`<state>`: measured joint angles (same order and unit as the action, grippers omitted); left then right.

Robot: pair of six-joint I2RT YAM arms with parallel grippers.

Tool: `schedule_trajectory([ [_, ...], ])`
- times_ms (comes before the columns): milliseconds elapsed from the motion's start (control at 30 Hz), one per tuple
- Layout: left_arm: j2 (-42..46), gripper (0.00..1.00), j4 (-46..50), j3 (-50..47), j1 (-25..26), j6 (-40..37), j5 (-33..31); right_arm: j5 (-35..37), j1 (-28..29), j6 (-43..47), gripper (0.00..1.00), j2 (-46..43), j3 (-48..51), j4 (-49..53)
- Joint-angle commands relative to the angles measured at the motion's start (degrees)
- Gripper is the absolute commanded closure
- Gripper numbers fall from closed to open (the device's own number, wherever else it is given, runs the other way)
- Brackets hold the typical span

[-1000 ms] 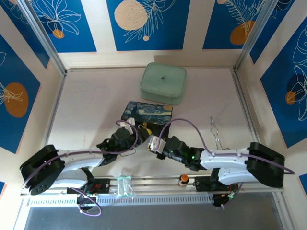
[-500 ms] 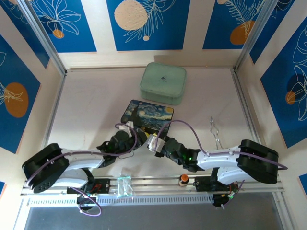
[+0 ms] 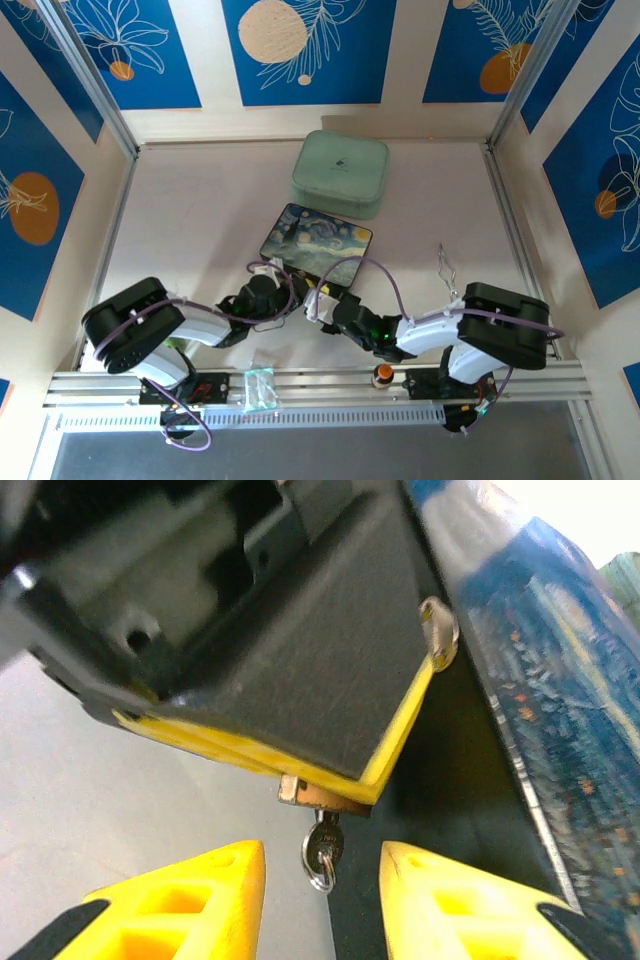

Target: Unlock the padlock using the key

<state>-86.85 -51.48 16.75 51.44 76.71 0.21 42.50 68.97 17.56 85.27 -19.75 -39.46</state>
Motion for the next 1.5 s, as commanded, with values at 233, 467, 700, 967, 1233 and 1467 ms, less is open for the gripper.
schedule_trajectory([
  [233,-4.19,1.00,-12.90,-2.03,-0.20,2.31,2.77,7.99,-0.37,-2.90,0.68,7.00,-0.99,-8.47],
  [467,-4.92,1.00,-13.95,-2.08,-0.17,2.35,3.22,6.78,-0.49,-5.61,0.80,5.94,-2.11,-5.98],
  [700,-2.72,1.00,-11.38,-2.08,-0.13,1.74,3.65,5.91,-1.89,-7.89,0.86,6.51,-3.13,-4.57],
  [967,-0.18,1.00,-7.29,-1.38,0.07,0.01,4.72,-10.53,-5.74,-13.39,0.93,2.91,-1.67,-2.83],
  [1233,5.66,1.00,0.07,-1.02,0.24,-2.58,3.93,-31.91,-16.60,-26.20,0.95,-4.17,0.69,1.38],
  [1467,5.29,1.00,-2.24,-1.71,0.41,-2.15,4.03,-39.69,-20.74,-30.09,0.95,-6.02,-1.25,7.79],
])
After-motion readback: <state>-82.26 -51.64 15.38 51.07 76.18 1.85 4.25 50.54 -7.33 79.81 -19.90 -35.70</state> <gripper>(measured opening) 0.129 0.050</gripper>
